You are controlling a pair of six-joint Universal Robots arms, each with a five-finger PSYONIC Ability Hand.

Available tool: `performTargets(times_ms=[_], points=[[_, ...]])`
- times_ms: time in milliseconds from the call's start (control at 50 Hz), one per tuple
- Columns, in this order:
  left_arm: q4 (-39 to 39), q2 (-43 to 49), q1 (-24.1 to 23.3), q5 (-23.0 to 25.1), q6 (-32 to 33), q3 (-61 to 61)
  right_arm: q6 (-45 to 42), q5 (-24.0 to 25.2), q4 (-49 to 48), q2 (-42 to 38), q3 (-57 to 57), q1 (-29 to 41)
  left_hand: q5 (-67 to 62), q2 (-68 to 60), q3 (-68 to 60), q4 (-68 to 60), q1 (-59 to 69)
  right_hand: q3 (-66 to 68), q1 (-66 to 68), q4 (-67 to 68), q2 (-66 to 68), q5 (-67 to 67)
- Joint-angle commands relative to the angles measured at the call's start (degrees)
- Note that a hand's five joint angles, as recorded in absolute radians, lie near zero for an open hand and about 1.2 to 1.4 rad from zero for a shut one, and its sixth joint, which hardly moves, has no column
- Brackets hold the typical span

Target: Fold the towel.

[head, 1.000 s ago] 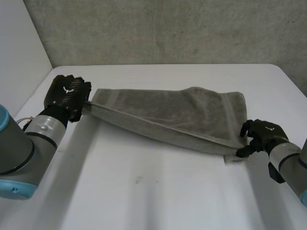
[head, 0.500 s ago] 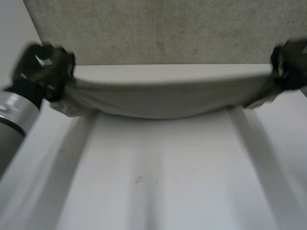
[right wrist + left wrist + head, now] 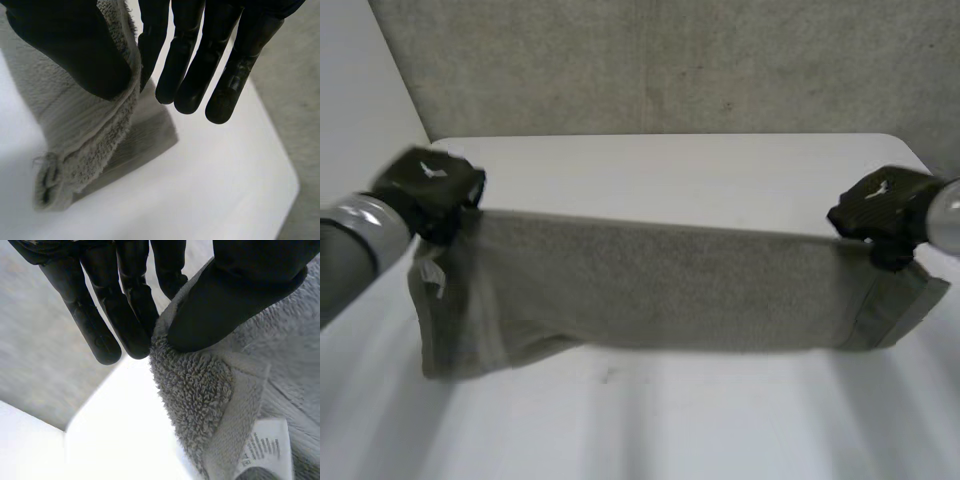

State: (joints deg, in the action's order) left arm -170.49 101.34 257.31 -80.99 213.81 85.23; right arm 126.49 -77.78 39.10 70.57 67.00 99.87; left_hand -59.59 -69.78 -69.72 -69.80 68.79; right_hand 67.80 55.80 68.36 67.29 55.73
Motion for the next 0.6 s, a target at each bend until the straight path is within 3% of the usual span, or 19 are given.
performTargets(times_ms=[20, 60, 100, 120, 140, 160, 180, 200, 220, 240, 260, 300, 340, 420, 460, 540, 600], points=[[-2.2, 15.5, -0.1, -0.2, 4.7, -13.5, 1.1, -3.3, -6.3, -11.3, -10.3, 3.2, -10.4, -10.2, -10.3, -10.2, 11.2, 12.2, 24.2, 11.6, 12.7, 14.3], [-4.8, 16.8, -0.2, -0.3, 4.6, -16.8, 2.6, -5.7, -14.3, -14.6, -17.2, 4.9, -10.4, -10.2, -10.3, -10.2, 11.2, 12.2, 24.2, 11.6, 12.7, 14.3], [-14.8, 17.5, -0.8, -0.2, 4.5, -20.9, 4.1, -7.5, -19.7, -15.2, -20.8, 5.6, -10.4, -10.2, -10.3, -10.2, 11.2, 12.2, 24.2, 11.6, 12.7, 14.3], [-14.9, 17.5, -0.8, -0.2, 4.5, -20.9, 6.3, -9.2, -26.5, -15.1, -23.3, 6.1, -10.4, -10.2, -10.3, -10.2, 11.2, 12.2, 24.2, 11.6, 12.7, 14.3], [-22.8, 17.2, -1.1, -0.2, 4.3, -21.2, 6.3, -9.2, -26.5, -15.1, -23.3, 6.1, -10.4, -10.2, -10.3, -10.2, 11.2, 12.2, 24.2, 11.6, 12.7, 14.3], [-22.9, 17.2, -1.1, -0.2, 4.3, -21.2, 8.8, -10.4, -34.2, -14.2, -24.4, 6.6, -10.4, -10.2, -10.3, -10.2, 11.2, 12.2, 24.2, 11.6, 12.7, 14.3], [-32.9, 16.6, -1.3, -0.5, 3.6, -21.0, 11.8, -10.9, -43.6, -12.3, -23.2, 6.7, -10.4, -10.2, -10.3, -10.2, 11.2, 12.2, 24.2, 11.6, 12.7, 14.3], [-42.8, 15.4, -1.6, -0.7, 2.4, -19.8, 11.9, -10.9, -43.7, -12.3, -23.2, 6.7, -10.4, -10.2, -10.3, -10.2, 11.2, 12.2, 24.2, 11.6, 12.7, 14.3], [-42.9, 15.4, -1.6, -0.7, 2.4, -19.7, 14.6, -11.0, -52.5, -8.8, -19.8, 6.2, -10.4, -10.2, -10.3, -10.2, 11.2, 12.2, 24.2, 11.6, 12.7, 14.3], [-51.9, 13.1, -2.0, -0.7, 0.7, -17.7, 16.9, -10.9, -61.3, -4.6, -15.3, 6.1, -10.4, -10.2, -10.3, -10.2, 11.2, 12.2, 24.2, 11.6, 12.7, 14.3], [-59.4, 10.3, -2.2, -0.8, -1.9, -16.2, 16.9, -10.9, -61.4, -4.6, -15.2, 6.1, -10.4, -10.2, -10.3, -10.2, 11.2, 12.2, 24.2, 11.6, 12.7, 14.3], [-62.8, 8.5, -2.3, -0.8, -4.4, -14.4, 19.0, -11.2, -72.8, 1.9, -7.8, 6.3, -10.4, -10.2, -10.3, -10.2, 11.2, 12.2, 24.2, 11.6, 12.7, 14.3], [-62.3, 6.9, -1.8, -0.7, -6.8, -13.5, 18.9, -10.9, -72.4, 2.9, -6.0, 6.4, -10.4, -10.2, -10.3, -10.2, 11.2, 12.2, 24.2, 11.6, 12.7, 14.3], [-51.8, 5.8, -0.9, -0.2, -10.8, -12.4, 19.1, -9.7, -66.3, 3.1, -5.0, 6.3, -10.4, -10.2, -10.3, -10.2, 11.2, 12.2, 24.2, 11.6, 12.7, 14.3], [-48.0, 6.1, -0.6, -0.1, -11.6, -12.1, 19.3, -7.4, -58.8, 2.6, -3.9, 6.2, -10.4, -10.2, -10.3, -10.2, 11.2, 12.2, 24.2, 11.6, 12.7, 14.3], [-40.0, 6.7, -0.2, 0.1, -11.7, -8.7, 19.1, -5.6, -54.1, 1.6, -1.5, 6.1, -10.4, -10.2, -10.3, -10.2, 11.2, 12.2, 24.2, 11.6, 12.7, 14.3], [-38.9, 7.1, -0.2, 0.1, -11.6, -6.9, 19.0, -4.6, -51.9, 0.5, 1.7, 6.1, -10.4, -10.2, -10.3, -10.2, 11.2, 12.2, 24.2, 11.6, 12.7, 14.3]])
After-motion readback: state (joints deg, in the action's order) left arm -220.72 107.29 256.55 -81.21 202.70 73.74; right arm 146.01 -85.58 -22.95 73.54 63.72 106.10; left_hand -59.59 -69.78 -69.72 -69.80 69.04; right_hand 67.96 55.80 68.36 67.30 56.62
